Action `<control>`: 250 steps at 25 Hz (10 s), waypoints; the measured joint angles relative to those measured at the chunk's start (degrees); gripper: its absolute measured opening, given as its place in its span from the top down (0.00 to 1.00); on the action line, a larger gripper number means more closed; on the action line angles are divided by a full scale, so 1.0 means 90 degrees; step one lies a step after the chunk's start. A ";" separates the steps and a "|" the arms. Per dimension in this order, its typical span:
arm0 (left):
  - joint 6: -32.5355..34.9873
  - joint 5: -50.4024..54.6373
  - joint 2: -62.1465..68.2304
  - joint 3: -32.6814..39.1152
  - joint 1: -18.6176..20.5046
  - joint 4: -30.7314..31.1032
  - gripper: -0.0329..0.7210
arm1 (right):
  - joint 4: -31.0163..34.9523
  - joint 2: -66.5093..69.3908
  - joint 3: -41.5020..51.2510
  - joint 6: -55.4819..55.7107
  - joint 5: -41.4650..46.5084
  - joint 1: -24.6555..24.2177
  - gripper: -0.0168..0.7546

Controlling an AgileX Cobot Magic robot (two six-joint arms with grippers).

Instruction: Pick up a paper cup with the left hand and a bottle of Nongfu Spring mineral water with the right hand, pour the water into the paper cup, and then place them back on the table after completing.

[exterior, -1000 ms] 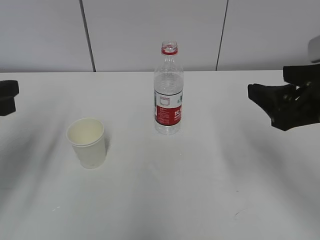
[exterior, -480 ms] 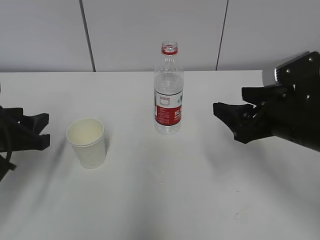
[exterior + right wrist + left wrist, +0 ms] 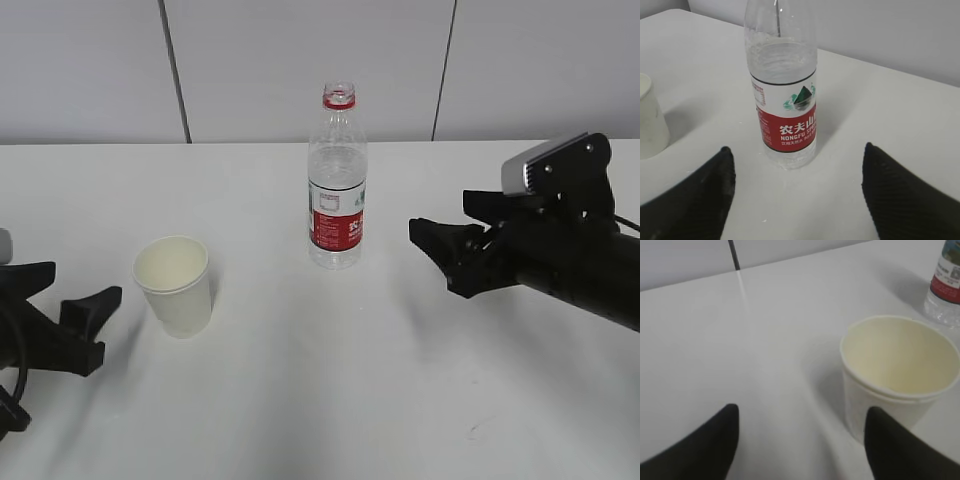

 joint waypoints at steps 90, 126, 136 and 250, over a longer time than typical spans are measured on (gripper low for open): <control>-0.0779 -0.0961 0.2694 -0.1847 0.0000 0.2011 0.38 | -0.1419 0.4650 -0.4176 0.0200 -0.2229 0.0000 0.13; -0.3140 0.1561 0.1417 -0.2947 0.0000 0.4206 0.39 | -0.3574 0.4180 -0.5927 -0.0681 0.0432 0.0010 0.39; -0.3566 0.1617 0.1417 -0.3389 0.0000 0.4643 0.39 | -0.4897 0.4180 -0.6880 -0.0697 0.0859 0.0010 0.40; -0.4279 0.1990 0.1679 -0.4065 -0.0330 0.5547 0.42 | -0.7789 0.4180 -0.8950 -0.2273 0.1540 0.0010 0.40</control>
